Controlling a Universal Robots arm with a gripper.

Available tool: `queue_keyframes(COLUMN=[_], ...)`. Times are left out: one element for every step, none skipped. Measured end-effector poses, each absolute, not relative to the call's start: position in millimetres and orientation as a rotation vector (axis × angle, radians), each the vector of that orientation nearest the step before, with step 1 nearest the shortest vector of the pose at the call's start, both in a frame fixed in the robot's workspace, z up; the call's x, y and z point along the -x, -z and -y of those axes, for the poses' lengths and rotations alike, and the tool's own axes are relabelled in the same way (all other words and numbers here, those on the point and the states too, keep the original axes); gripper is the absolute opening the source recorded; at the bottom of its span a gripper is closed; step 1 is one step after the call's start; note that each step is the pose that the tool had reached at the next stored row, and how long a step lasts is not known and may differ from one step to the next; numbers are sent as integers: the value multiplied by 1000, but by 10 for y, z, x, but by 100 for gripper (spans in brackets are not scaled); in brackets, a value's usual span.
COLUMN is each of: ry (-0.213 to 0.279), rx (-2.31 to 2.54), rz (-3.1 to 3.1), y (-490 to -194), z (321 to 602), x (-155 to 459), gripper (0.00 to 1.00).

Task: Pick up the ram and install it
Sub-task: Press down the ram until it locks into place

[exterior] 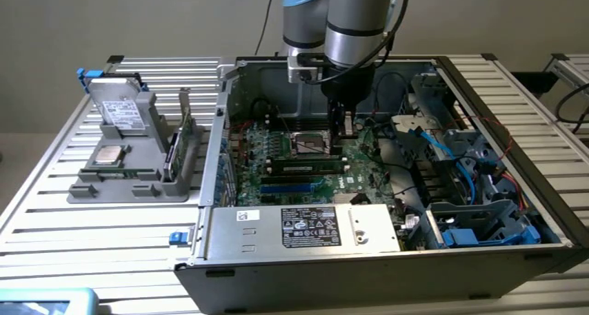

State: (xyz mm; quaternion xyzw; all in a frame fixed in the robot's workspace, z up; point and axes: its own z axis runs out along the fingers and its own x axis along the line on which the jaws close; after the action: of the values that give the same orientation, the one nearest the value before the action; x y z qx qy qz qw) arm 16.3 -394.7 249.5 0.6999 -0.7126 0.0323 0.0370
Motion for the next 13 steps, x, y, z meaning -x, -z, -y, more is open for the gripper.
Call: queue_keyframes(ry=[-99,-99,-99,-100,-102,-104,-108,-111,-113,-115,-117,-120,-126], rx=[-2149,-2148,-2149,-2148,-2148,-2147,-2146,-2146,-2146,-2145,-2144,-2143,-2140], rz=[2187,2187,2187,2187,2186,2186,2185,2185,2185,2185,2184,2183,2181], y=[-2494,-2494,-2488,-2484,-2478,-2469,-2459,-2449,-2439,-2428,-2419,-2411,-2405], z=[3947,3948,3947,3947,3947,3945,3941,3932,3919,3907,3896,3888,3886], x=[-163,-163,-155,-141,-125,-106,-93,-90,-89,-88,-88,-88,-88], gripper=[11,11,11,11,11,11,11,11,11,11,11,11,11])
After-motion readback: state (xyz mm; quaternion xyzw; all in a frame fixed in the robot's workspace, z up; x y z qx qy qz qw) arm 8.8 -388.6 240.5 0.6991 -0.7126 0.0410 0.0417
